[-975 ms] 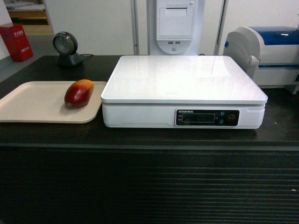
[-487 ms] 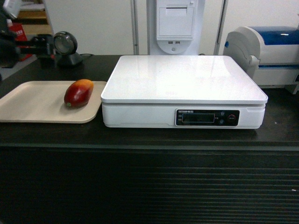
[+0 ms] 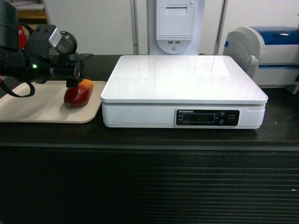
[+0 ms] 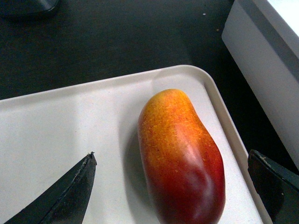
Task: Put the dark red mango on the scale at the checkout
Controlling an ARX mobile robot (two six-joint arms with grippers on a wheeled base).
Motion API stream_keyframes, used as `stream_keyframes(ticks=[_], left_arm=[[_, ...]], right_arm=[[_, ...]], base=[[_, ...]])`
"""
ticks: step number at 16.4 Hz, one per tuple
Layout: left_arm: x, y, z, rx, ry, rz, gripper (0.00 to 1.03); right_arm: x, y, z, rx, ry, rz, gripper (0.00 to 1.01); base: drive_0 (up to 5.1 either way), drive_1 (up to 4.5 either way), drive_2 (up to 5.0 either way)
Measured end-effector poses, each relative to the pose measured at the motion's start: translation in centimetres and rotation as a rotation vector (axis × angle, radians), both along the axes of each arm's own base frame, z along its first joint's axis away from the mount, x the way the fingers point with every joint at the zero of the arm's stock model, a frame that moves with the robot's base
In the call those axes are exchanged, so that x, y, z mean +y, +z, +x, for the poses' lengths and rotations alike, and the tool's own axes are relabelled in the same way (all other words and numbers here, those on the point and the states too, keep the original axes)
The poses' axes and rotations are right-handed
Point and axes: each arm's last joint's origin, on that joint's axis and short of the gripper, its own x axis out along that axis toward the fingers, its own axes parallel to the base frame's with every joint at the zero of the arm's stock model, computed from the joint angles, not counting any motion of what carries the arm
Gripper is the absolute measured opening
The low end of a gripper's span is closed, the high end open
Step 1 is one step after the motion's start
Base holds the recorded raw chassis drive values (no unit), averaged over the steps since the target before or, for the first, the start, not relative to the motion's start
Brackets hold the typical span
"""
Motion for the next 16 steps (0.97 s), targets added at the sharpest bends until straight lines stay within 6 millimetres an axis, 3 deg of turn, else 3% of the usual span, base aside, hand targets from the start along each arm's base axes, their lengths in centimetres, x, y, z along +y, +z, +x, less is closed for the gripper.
stream_keyframes(ticks=[9, 11, 16], left_arm=[[0.6, 0.1, 3.7, 0.100, -0.015, -0.072, 0.98], [0.1, -1.6, 5.0, 0.215, -0.013, -0.071, 0.98], [-0.6, -2.6, 5.4, 0.300, -0.026, -0.051, 0.98]], right_arm=[[0.0, 0.0, 0.0, 0.000, 0.000, 0.000, 0.98], [0.0, 0.0, 0.0, 0.000, 0.000, 0.000, 0.98], [0.0, 0.0, 0.0, 0.000, 0.000, 0.000, 0.98]], base=[[0.0, 0.00, 0.0], [0.0, 0.00, 0.0], [0.0, 0.00, 0.0]])
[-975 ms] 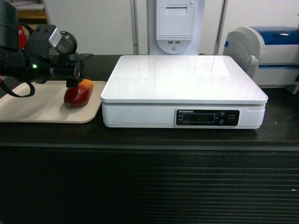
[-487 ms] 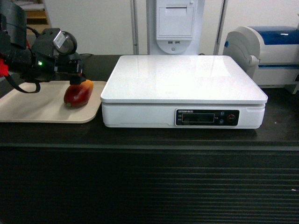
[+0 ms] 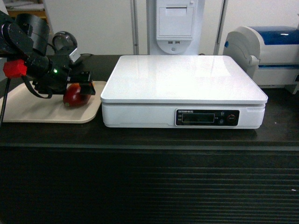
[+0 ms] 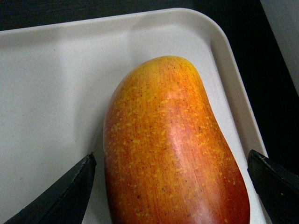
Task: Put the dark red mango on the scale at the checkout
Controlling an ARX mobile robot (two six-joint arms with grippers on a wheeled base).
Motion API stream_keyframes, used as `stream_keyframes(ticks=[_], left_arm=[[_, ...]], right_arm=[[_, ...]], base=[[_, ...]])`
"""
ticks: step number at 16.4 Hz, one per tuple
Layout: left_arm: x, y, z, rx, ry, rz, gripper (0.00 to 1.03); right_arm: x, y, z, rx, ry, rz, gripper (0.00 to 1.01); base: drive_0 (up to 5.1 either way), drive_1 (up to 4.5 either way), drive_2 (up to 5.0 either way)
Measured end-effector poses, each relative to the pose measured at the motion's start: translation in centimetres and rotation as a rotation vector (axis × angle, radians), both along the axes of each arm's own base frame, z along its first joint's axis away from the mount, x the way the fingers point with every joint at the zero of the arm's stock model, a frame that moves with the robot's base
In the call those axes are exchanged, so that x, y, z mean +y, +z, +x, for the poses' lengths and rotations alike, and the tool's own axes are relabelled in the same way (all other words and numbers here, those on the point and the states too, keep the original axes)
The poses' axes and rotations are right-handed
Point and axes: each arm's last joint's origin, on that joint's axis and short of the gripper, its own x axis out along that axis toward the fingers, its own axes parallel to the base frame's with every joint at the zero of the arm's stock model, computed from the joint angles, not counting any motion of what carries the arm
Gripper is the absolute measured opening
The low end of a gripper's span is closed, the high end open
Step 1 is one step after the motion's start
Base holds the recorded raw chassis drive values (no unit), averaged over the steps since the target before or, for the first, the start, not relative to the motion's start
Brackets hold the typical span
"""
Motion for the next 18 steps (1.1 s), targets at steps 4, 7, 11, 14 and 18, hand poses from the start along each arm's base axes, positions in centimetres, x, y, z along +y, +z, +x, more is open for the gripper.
stream_keyframes(ticks=[4, 7, 11, 14, 18], left_arm=[[0.0, -0.7, -0.1, 0.027, -0.019, 0.049, 0.68], [0.2, -0.6, 0.0, 0.020, -0.016, 0.054, 0.61], [0.2, 1.5, -0.8, -0.043, -0.019, 0.048, 0.61], [-1.7, 10.1, -1.7, -0.269, -0.042, 0.016, 0.61], [-7.9, 16.6, -3.6, -0.428, -0.150, -0.068, 0.61]], right_arm=[[0.0, 0.0, 0.0, 0.000, 0.000, 0.000, 0.98], [0.0, 0.0, 0.0, 0.000, 0.000, 0.000, 0.98], [0.0, 0.0, 0.0, 0.000, 0.000, 0.000, 0.98], [0.0, 0.0, 0.0, 0.000, 0.000, 0.000, 0.98], [0.0, 0.0, 0.0, 0.000, 0.000, 0.000, 0.98]], base=[[0.0, 0.00, 0.0], [0.0, 0.00, 0.0], [0.0, 0.00, 0.0], [0.0, 0.00, 0.0], [0.0, 0.00, 0.0]])
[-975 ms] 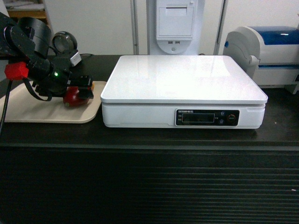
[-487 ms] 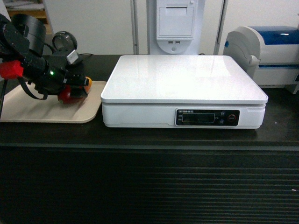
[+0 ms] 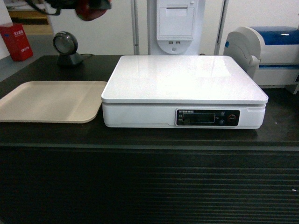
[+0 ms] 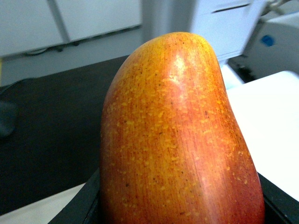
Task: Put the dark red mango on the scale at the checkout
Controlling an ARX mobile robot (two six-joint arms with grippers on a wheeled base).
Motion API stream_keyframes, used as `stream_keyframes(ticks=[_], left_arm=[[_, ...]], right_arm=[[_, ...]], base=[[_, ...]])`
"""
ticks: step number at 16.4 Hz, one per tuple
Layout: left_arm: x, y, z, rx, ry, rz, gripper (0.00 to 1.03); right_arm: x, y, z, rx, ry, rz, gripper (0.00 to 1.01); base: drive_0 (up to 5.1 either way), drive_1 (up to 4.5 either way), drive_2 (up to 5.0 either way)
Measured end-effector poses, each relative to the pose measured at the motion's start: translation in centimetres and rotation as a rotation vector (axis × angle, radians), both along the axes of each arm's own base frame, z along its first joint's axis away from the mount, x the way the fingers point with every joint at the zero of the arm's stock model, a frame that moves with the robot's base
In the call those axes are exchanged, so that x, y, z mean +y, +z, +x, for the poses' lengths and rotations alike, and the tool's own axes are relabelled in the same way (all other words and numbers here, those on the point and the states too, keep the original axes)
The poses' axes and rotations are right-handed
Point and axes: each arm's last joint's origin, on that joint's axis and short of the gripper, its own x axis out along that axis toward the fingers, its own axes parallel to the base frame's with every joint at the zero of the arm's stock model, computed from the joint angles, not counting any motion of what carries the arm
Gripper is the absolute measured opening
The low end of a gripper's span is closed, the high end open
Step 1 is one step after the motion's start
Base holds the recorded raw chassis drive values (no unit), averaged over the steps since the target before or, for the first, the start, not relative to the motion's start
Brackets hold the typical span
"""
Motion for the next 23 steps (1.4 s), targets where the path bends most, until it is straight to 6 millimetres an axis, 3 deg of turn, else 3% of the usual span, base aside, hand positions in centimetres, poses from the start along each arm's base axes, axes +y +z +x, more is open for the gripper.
stream_keyframes(ticks=[2, 3, 4, 6, 8, 11, 14, 23], left_arm=[[-4.1, 0.1, -0.8, 0.006, -0.078, -0.024, 0.61], [-7.6, -0.9, -1.4, 0.031, -0.144, -0.024, 0.61], [-9.8, -1.7, -1.9, 0.051, -0.184, -0.021, 0.61], [-13.4, -2.7, -2.9, 0.078, -0.240, -0.021, 0.61], [-15.6, -3.8, -3.6, 0.118, -0.255, -0.022, 0.61], [-17.1, -6.6, -3.2, 0.232, -0.200, -0.036, 0.61], [-17.8, -8.2, -2.5, 0.319, -0.122, -0.059, 0.61], [-18.5, -7.8, -0.8, 0.399, 0.121, -0.129, 0.61]], right_arm=[[0.0, 0.0, 0.0, 0.000, 0.000, 0.000, 0.98], [0.0, 0.0, 0.0, 0.000, 0.000, 0.000, 0.98], [0.0, 0.0, 0.0, 0.000, 0.000, 0.000, 0.98], [0.0, 0.0, 0.0, 0.000, 0.000, 0.000, 0.98], [0.0, 0.0, 0.0, 0.000, 0.000, 0.000, 0.98], [0.0, 0.0, 0.0, 0.000, 0.000, 0.000, 0.98], [0.0, 0.0, 0.0, 0.000, 0.000, 0.000, 0.98], [0.0, 0.0, 0.0, 0.000, 0.000, 0.000, 0.98]], base=[[0.0, 0.00, 0.0], [0.0, 0.00, 0.0], [0.0, 0.00, 0.0], [0.0, 0.00, 0.0], [0.0, 0.00, 0.0], [0.0, 0.00, 0.0], [0.0, 0.00, 0.0], [0.0, 0.00, 0.0]])
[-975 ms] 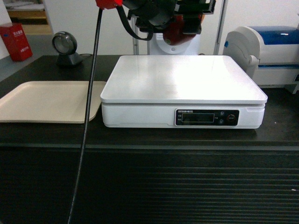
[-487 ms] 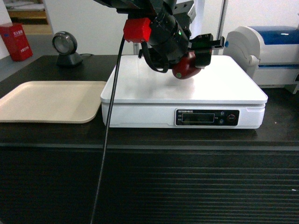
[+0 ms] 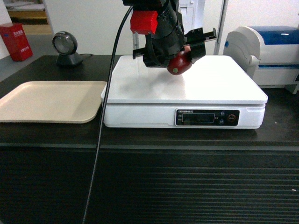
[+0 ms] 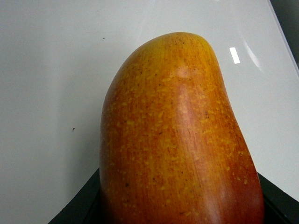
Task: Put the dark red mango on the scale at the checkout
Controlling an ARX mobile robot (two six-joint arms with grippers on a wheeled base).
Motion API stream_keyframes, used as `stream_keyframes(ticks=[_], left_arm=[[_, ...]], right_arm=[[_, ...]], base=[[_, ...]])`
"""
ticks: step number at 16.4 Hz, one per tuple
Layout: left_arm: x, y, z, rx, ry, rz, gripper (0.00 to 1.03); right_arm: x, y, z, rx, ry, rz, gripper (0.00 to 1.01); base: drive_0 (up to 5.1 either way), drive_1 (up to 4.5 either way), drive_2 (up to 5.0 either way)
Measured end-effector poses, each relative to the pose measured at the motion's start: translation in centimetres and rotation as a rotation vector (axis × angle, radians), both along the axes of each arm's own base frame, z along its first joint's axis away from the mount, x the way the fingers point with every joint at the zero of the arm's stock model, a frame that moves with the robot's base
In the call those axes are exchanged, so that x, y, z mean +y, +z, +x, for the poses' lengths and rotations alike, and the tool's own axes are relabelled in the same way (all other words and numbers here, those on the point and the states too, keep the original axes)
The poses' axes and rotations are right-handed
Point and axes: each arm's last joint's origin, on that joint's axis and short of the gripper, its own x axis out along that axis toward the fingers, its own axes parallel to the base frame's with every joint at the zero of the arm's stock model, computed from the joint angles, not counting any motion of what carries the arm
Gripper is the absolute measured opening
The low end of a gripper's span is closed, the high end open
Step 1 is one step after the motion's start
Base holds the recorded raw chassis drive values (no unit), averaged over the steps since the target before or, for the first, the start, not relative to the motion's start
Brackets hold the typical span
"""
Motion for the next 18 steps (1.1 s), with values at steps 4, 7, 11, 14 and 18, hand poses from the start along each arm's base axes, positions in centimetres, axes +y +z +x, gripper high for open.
stream_keyframes(ticks=[4, 7, 11, 14, 18], left_arm=[[-0.3, -1.1, 0.2, 0.036, 0.051, 0.052, 0.61], [-0.4, -1.2, 0.2, 0.036, 0.052, 0.056, 0.72], [-0.5, -0.6, 0.4, -0.034, 0.048, 0.040, 0.97], [0.0, 1.5, -0.3, -0.182, 0.005, 0.057, 0.98], [2.8, 7.9, -3.7, -0.515, -0.270, 0.044, 0.98]], right_arm=[[0.0, 0.0, 0.0, 0.000, 0.000, 0.000, 0.98], [0.0, 0.0, 0.0, 0.000, 0.000, 0.000, 0.98], [0.0, 0.0, 0.0, 0.000, 0.000, 0.000, 0.98], [0.0, 0.0, 0.0, 0.000, 0.000, 0.000, 0.98], [0.0, 0.0, 0.0, 0.000, 0.000, 0.000, 0.98]], base=[[0.0, 0.00, 0.0], [0.0, 0.00, 0.0], [0.0, 0.00, 0.0], [0.0, 0.00, 0.0], [0.0, 0.00, 0.0]])
